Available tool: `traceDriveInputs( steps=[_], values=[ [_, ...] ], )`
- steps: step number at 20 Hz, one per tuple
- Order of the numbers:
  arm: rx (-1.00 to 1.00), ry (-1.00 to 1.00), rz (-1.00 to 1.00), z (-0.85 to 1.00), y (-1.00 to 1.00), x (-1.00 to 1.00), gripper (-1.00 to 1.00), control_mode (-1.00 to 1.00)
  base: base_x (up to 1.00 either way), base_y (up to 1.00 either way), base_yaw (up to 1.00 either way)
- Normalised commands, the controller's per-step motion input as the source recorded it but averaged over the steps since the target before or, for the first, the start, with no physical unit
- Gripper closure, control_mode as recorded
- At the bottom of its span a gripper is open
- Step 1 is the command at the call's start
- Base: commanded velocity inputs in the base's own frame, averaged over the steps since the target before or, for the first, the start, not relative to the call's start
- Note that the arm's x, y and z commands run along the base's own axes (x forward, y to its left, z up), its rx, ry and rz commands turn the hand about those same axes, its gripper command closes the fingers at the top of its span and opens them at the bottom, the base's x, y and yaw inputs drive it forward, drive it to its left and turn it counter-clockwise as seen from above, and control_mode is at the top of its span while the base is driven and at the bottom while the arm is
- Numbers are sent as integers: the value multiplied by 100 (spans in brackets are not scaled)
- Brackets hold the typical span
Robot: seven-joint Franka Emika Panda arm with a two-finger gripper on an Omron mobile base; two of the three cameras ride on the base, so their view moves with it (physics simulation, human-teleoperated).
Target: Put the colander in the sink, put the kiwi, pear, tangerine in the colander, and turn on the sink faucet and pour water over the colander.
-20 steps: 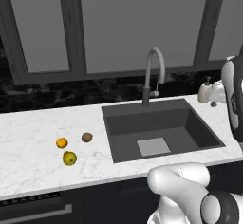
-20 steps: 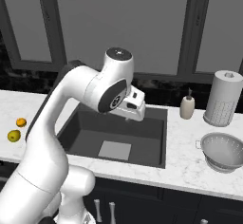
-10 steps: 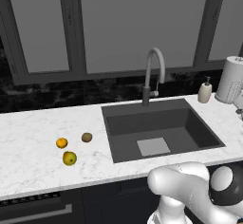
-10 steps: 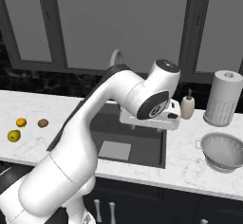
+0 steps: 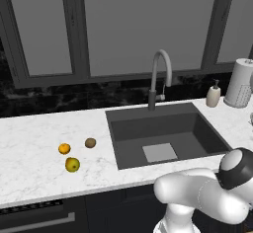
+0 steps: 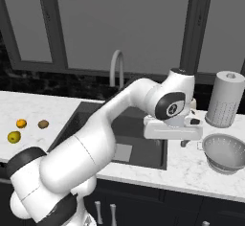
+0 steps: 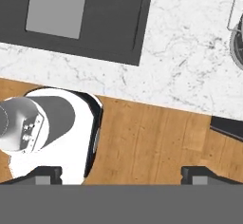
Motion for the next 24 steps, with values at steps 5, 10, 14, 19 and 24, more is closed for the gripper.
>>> traceDriveInputs(
  steps=[5, 10, 14, 19, 24],
  values=[
    [-17, 0, 4, -48, -47, 0, -100, -100, 0, 0, 0],
    [-7, 0, 3, -39, -37, 22, -100, -100, 0, 0, 0],
    [0, -1, 7, -31, -32, 29, -100, -100, 0, 0, 0],
    [0, 0, 4, -18, -25, 32, -100, -100, 0, 0, 0],
    [0, 0, 2, -4, -31, 26, -100, -100, 0, 0, 0]
  ],
)
